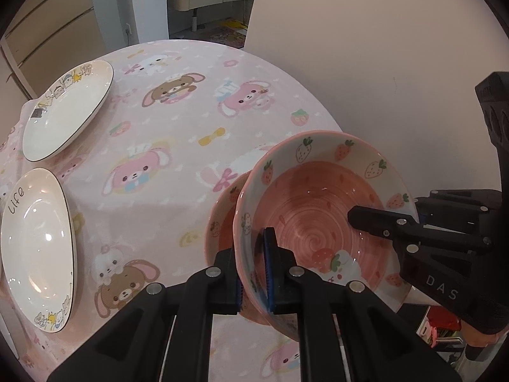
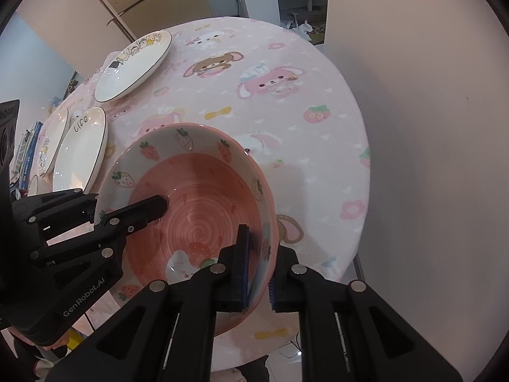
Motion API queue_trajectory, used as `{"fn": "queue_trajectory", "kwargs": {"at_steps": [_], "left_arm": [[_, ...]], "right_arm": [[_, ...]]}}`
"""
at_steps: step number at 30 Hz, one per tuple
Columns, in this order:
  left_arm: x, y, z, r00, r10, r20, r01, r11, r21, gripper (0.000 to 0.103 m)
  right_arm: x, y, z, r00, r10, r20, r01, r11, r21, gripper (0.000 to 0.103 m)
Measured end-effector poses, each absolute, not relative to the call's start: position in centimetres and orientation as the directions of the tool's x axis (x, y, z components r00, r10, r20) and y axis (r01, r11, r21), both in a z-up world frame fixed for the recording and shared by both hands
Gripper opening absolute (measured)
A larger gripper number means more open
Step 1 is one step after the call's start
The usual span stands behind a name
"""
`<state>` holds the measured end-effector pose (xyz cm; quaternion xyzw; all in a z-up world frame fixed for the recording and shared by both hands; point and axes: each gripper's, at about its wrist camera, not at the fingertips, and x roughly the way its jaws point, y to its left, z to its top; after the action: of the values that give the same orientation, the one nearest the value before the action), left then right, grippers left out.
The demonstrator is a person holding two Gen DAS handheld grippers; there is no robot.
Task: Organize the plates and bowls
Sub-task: 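Lift and carry the pink bowl with both tools onto the other pink bowl, then open the left tool while the right tool releases the stacked pink bowl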
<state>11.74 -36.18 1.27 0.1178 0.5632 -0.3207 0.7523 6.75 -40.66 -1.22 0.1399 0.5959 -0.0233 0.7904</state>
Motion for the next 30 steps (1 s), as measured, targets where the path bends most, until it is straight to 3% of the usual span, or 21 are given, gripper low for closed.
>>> {"fn": "queue_trajectory", "kwargs": {"at_steps": [8,10,13,21,23,24,25,30], "left_arm": [[11.3,-36.2,1.3,0.164,-0.339,-0.926,0.645,0.747,-0.16,0.013],[10.7,-36.2,1.7,0.194,-0.327,-0.925,0.674,0.73,-0.117,0.021],[10.6,-35.7,2.1,0.164,-0.365,-0.917,0.673,0.721,-0.166,0.028],[11.0,-34.0,2.0,0.174,-0.367,-0.914,0.649,0.741,-0.174,0.029],[10.9,-33.3,2.5,0.22,-0.348,-0.912,0.639,0.758,-0.135,0.045],[10.9,-32.7,2.9,0.246,-0.351,-0.904,0.63,0.766,-0.125,0.06],[10.9,-32.3,3.2,0.258,-0.361,-0.896,0.627,0.769,-0.129,0.067],[11.7,-30.5,3.8,0.287,-0.36,-0.888,0.596,0.792,-0.129,0.067]], "right_arm": [[6.9,-41.3,-1.1,0.333,0.17,-0.927,0.21,0.946,0.249,0.006],[7.1,-41.5,-1.2,0.329,0.173,-0.928,0.217,0.943,0.253,0.006],[7.1,-41.7,-1.5,0.326,0.179,-0.928,0.22,0.941,0.259,0.006],[7.5,-40.8,-1.2,0.328,0.196,-0.924,0.201,0.941,0.271,0.006],[7.7,-40.4,-1.1,0.327,0.175,-0.929,0.197,0.948,0.248,0.006],[7.7,-40.3,-1.1,0.327,0.168,-0.93,0.193,0.951,0.24,0.006],[7.8,-40.2,-1.1,0.328,0.163,-0.93,0.19,0.953,0.234,0.007],[8.0,-39.8,-1.2,0.326,0.14,-0.935,0.191,0.959,0.21,0.008]]}}
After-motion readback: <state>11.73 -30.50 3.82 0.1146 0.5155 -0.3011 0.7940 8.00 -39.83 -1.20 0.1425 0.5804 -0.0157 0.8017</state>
